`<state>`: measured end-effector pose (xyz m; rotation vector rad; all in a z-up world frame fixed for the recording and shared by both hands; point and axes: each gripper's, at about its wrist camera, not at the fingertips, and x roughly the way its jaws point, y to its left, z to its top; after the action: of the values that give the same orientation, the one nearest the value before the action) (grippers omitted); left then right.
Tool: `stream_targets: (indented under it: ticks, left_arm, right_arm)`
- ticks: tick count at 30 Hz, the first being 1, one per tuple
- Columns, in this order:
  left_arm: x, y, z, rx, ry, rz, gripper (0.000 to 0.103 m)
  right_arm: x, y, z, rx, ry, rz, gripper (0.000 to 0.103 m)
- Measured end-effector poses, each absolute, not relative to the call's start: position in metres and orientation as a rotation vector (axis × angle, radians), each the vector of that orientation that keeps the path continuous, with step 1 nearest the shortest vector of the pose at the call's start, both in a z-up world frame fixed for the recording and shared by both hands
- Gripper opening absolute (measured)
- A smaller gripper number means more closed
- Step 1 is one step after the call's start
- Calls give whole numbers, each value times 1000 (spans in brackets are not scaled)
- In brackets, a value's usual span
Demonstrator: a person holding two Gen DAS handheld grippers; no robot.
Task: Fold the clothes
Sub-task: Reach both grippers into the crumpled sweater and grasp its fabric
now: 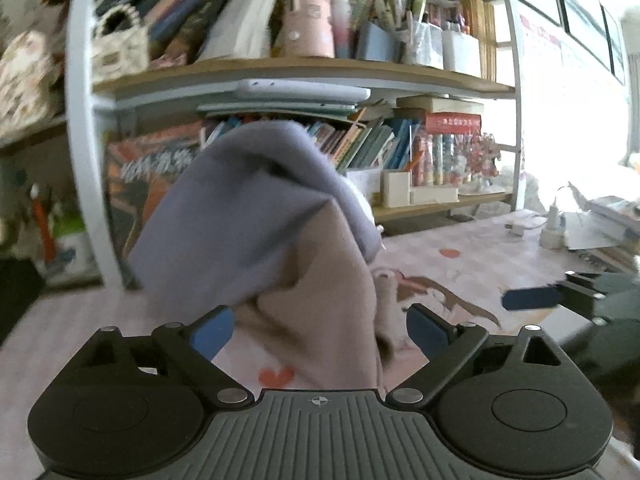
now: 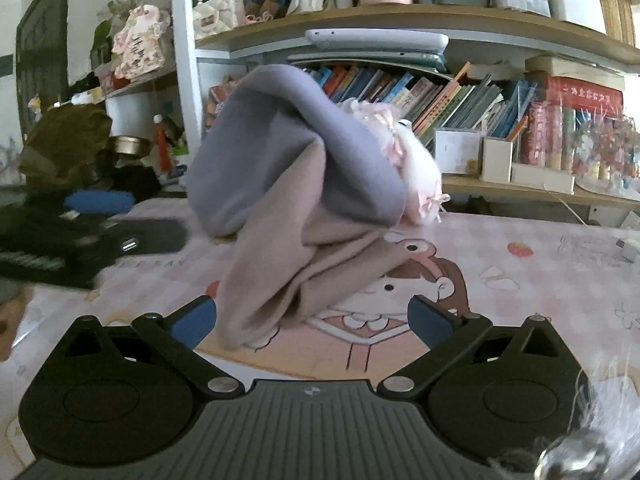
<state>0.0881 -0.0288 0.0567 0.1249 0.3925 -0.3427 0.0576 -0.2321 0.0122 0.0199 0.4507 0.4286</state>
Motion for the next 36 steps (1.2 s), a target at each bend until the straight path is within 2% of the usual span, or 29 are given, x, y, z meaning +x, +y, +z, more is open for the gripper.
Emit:
stream_targets:
  ticks: [9, 10, 11, 12, 13, 14, 20, 23, 24, 26, 31, 36]
  left_arm:
    - [174, -87, 44, 179, 438, -308, 94]
    - [180, -87, 41, 181, 446, -292, 80]
    - [186, -86, 37, 181, 454, -275, 61]
    - [192, -85, 34, 181, 462, -259, 22]
    - [192, -76, 36, 135, 452, -261, 14]
    - [190, -66, 39, 82, 439, -266, 12]
    - [113, 46, 50, -361, 365, -498, 12]
    - [85, 98, 30, -471, 476, -465, 14]
    - [76, 115, 21, -492, 524, -440, 19]
    - [59, 134, 18, -445, 563, -376, 24]
    - [25, 148, 33, -337, 508, -336, 42]
    - [8, 159, 42, -336, 437, -297, 43]
  right_arm:
    - [76, -271, 4, 131, 503, 395, 103]
    - [77, -275, 4, 150, 506, 393, 103]
    - [79, -279, 4, 170, 509, 391, 103]
    - [80, -282, 4, 184, 511, 391, 103]
    - [82, -284, 5, 194, 512, 392, 103]
    - [82, -285, 6, 196, 508, 394, 103]
    - [89, -288, 17, 203, 476, 434, 103]
    - [97, -280, 21, 202, 480, 494, 103]
    - [100, -276, 22, 202, 490, 523, 103]
    - [107, -264, 21, 203, 520, 587, 103]
    - [121, -226, 15, 246, 630, 767, 103]
    - [111, -215, 19, 317, 658, 851, 101]
